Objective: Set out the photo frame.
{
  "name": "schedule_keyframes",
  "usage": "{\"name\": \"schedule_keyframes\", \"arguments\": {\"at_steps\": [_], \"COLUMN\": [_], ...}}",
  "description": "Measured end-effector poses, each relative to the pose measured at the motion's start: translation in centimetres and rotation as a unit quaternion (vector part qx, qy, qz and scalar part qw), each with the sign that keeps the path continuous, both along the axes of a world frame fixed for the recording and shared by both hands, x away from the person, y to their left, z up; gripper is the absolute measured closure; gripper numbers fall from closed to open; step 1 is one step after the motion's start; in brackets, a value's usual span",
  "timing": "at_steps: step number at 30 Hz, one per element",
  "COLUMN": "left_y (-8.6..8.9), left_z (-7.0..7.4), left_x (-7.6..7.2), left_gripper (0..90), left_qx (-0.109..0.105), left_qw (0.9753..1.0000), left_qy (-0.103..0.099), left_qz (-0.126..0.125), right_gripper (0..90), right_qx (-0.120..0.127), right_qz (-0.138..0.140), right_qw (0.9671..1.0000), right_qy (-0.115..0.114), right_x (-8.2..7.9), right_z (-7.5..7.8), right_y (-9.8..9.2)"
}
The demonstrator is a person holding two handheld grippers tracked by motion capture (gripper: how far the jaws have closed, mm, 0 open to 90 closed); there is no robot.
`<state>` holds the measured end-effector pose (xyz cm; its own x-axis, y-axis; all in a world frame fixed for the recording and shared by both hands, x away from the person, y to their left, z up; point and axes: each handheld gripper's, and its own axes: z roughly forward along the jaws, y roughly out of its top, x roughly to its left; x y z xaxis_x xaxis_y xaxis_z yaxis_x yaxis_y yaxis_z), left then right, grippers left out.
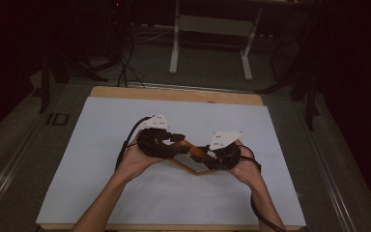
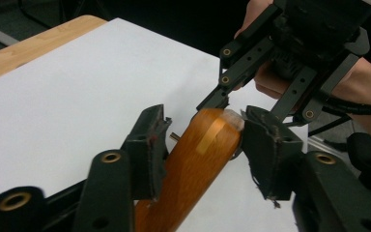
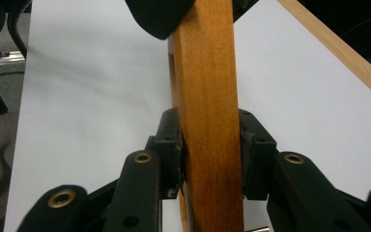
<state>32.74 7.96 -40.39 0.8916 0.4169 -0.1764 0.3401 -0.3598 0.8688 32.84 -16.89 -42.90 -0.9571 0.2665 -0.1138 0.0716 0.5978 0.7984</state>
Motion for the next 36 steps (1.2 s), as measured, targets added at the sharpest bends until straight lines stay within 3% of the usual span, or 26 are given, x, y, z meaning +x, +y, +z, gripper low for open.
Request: {"name": "schedule_keyframes", "arguments": {"at_steps": [7, 19, 24, 28, 32, 36], "left_y": [1.2, 2.0, 1.8, 1.5, 1.3, 0.9], "left_z": [-0.3, -1.7, -2.6, -3.4, -4.4, -5.1], "left_x": [0.1, 0.6, 0.8, 1.1, 1.5, 1.8], "left_gripper": [44.4, 37.6, 37.3, 33.8, 32.0, 31.5], "left_qx": [-0.023, -0.037, -0.035, -0.026, -0.032, -0.030], "left_qw": [0.9997, 0.9989, 0.9990, 0.9990, 0.9985, 0.9986], "left_qy": [0.004, 0.008, 0.015, 0.016, 0.025, 0.021], "left_qz": [0.009, 0.026, 0.022, 0.034, 0.038, 0.038], "right_gripper": [68.4, 68.8, 68.8, 68.8, 68.7, 68.7], "right_qx": [0.008, 0.014, 0.019, 0.026, 0.038, 0.049], "right_qz": [-0.009, -0.015, -0.022, -0.028, -0.034, -0.040], "right_qw": [0.9999, 0.9997, 0.9995, 0.9991, 0.9985, 0.9979], "right_qy": [0.000, 0.008, 0.015, 0.017, 0.017, 0.016], "right_x": [-0.1, -0.3, -0.4, -0.6, -0.8, -1.1], "right_z": [-0.1, -0.4, -0.7, -1.0, -1.4, -1.7], "right_y": [-1.0, -3.4, -4.5, -5.2, -5.8, -6.3]}}
